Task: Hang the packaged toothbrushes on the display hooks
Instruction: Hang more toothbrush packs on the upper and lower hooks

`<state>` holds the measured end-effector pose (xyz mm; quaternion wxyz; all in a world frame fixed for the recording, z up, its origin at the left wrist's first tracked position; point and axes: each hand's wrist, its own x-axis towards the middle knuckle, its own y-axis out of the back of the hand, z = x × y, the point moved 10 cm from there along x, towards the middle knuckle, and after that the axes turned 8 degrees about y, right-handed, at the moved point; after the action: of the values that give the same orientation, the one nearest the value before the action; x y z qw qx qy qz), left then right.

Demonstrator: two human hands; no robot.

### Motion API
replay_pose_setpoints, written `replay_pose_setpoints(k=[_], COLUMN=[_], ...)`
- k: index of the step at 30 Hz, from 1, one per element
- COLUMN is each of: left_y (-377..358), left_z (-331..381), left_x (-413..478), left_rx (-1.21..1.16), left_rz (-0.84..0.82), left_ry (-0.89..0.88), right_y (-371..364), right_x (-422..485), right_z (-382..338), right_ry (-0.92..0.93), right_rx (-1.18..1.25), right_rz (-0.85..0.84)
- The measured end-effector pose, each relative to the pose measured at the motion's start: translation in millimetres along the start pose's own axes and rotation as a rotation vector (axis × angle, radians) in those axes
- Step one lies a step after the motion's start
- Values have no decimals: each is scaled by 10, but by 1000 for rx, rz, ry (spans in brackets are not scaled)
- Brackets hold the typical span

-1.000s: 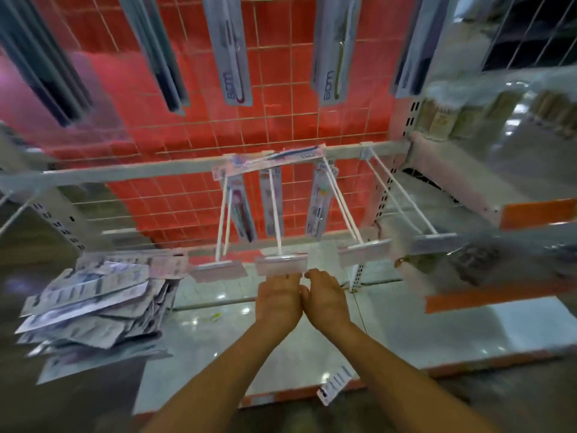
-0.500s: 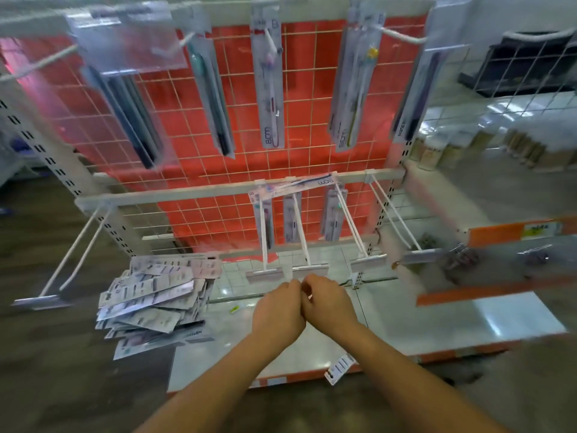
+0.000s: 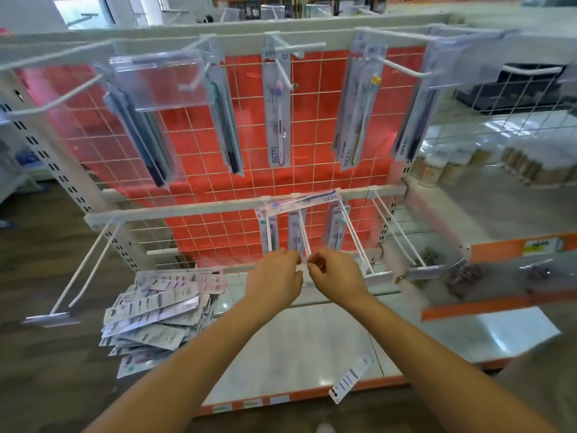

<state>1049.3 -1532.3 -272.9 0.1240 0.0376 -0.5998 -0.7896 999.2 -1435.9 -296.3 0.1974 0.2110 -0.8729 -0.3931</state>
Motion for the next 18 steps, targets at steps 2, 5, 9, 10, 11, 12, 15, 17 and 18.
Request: replay_pose_setpoints(k=[2, 5, 9, 10, 11, 12, 15, 17, 18], left_y=[6, -30, -124, -140, -168, -196, -268, -342, -380], left_z=[-35, -144, -281, -299, -317, -334, -376, -381, -392], left_x=[163, 444, 820, 901, 975, 1040, 1200, 1291, 1338], left_rx=[11, 32, 43, 43, 49, 47, 21, 24, 21], left_rz=[20, 44, 46, 44, 38, 38, 77, 73, 65], left_ry=[-14, 7, 60, 67, 76, 84, 100, 90, 91], right_y=[22, 18, 23, 34, 40, 48, 29, -5, -27], right_x=[151, 438, 833, 920, 1004, 1084, 1311, 1441, 1516], right_z=[73, 219, 396, 416, 431, 442, 518, 577, 614], right_ry=[21, 15, -7, 9, 36, 69, 128, 157, 167], right_rx=[-5, 8, -24, -21, -25, -38, -136, -192, -209], right_rz=[17, 23, 26, 35, 46, 60, 83, 112, 124])
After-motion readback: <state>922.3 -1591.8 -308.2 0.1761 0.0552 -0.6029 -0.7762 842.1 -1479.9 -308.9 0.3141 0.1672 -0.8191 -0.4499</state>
